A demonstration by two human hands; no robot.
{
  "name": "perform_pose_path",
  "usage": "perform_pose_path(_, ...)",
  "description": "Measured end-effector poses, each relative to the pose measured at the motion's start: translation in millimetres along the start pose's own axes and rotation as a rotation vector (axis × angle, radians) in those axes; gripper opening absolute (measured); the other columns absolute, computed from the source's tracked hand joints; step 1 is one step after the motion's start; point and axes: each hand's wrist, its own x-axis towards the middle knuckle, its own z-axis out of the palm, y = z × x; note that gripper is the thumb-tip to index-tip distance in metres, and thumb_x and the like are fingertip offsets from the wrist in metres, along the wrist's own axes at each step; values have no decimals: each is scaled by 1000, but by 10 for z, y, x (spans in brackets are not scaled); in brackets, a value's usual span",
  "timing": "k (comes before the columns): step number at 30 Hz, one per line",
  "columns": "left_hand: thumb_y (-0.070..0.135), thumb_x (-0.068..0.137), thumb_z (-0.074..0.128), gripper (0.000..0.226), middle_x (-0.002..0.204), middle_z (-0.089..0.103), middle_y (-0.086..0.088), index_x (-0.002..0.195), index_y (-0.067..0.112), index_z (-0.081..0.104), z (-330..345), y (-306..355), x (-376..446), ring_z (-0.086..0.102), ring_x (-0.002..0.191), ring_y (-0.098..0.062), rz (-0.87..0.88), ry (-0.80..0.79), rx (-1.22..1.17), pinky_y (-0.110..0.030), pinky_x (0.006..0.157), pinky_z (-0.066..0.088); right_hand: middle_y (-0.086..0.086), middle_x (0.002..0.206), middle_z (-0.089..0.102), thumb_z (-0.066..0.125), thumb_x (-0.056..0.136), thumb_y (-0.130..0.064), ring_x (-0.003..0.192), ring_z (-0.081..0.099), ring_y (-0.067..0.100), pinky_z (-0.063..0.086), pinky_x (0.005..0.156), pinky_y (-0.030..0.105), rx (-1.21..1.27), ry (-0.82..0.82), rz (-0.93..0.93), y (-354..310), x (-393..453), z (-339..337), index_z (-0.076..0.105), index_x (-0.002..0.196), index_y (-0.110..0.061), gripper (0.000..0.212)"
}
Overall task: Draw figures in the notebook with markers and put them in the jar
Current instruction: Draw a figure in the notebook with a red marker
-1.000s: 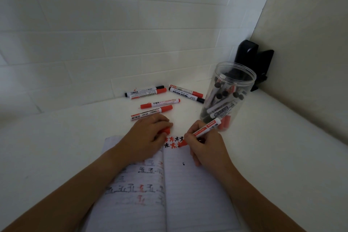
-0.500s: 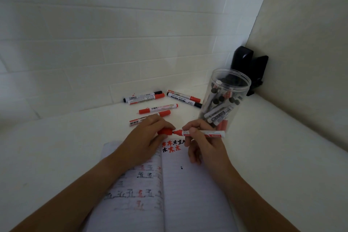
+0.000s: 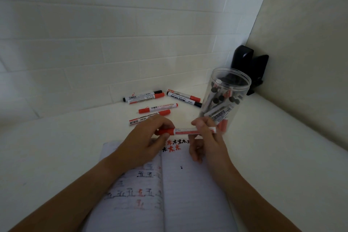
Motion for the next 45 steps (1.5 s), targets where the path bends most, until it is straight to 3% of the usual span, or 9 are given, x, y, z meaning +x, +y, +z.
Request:
perform_pose_path(5, 11, 94, 59, 16, 98, 62, 9, 109, 18, 62, -19, 4, 11, 59, 85, -18, -54, 93, -42, -21, 73, 47, 10, 70, 66, 61, 102, -13, 49, 61, 28, 48, 45, 32, -143, 63, -12, -20, 44, -121, 59, 90, -6, 13)
perform_pose_path(10, 19, 92, 70, 19, 98, 64, 15, 110, 21, 62, -12, 21, 0, 63, 88, -13, -61, -19, -65, -22, 73, 52, -14, 82, 64, 60, 100, -23, 78, 61, 6, 45, 68, 13, -891, -130, -284, 76, 65, -106, 67, 95, -25, 8)
perform_pose_path(17, 42, 87, 73, 42, 97, 67, 16, 118, 25, 50, 54, -14, -37, 65, 90, -10, -119, -111, -75, -20, 75, 52, -11, 88, 58, 33, 106, -41, 75, 53, 8, 45, 69, 28, -1018, -227, -291, 205, -2, 60, 53, 105, -26, 26)
perform_pose_path(20, 26, 88, 69, 34, 104, 57, 15, 117, 25, 53, 103, -106, -52, 57, 97, -6, -112, -105, 63, -13, 79, 45, -9, 82, 53, 16, 98, -46, 70, 51, 12, 43, 67, 30, -1151, -159, -279, 221, 3, 102, 50, 97, -24, 41)
perform_pose_path(24, 4, 82, 64, 30, 108, 53, 10, 106, 21, 62, 99, -276, -39, 49, 96, -3, -140, 6, 277, -9, 79, 37, -8, 56, 44, 30, 99, -60, 47, 41, 11, 30, 51, 30, -1329, -3, -373, 272, -3, 243, 45, 68, -26, 49)
perform_pose_path(27, 5, 79, 60, 22, 107, 56, 1, 97, 18, 64, 71, -391, -34, 52, 101, -15, -172, 102, 379, -25, 80, 43, -7, 48, 40, 31, 95, -72, 44, 40, 11, 30, 50, 28, -1453, 39, -286, 276, 31, 297, 46, 58, -23, 63)
perform_pose_path(32, 24, 82, 40, 29, 105, 57, -2, 94, 16, 65, 98, -477, -56, 52, 99, -19, -215, 66, 440, -32, 74, 45, -6, 47, 30, 27, 87, -61, 46, 40, 18, 32, 52, 30, -1471, 49, -233, 227, 22, 327, 39, 54, -19, 54)
perform_pose_path(37, 28, 84, 36, 32, 97, 58, 0, 93, 16, 65, 108, -487, -55, 49, 89, -16, -196, 52, 453, -31, 70, 42, -4, 55, 45, 14, 84, -61, 52, 44, 14, 42, 58, 31, -1500, -61, -172, 175, 50, 305, 48, 61, -19, 58)
perform_pose_path(45, 30, 87, 39, 28, 95, 58, 3, 93, 19, 64, 108, -458, -61, 46, 86, -13, -200, 55, 470, -28, 71, 37, -9, 72, 47, 31, 100, -58, 60, 44, 11, 34, 58, 27, -1279, 17, -376, 315, 87, 301, 46, 84, -25, 39)
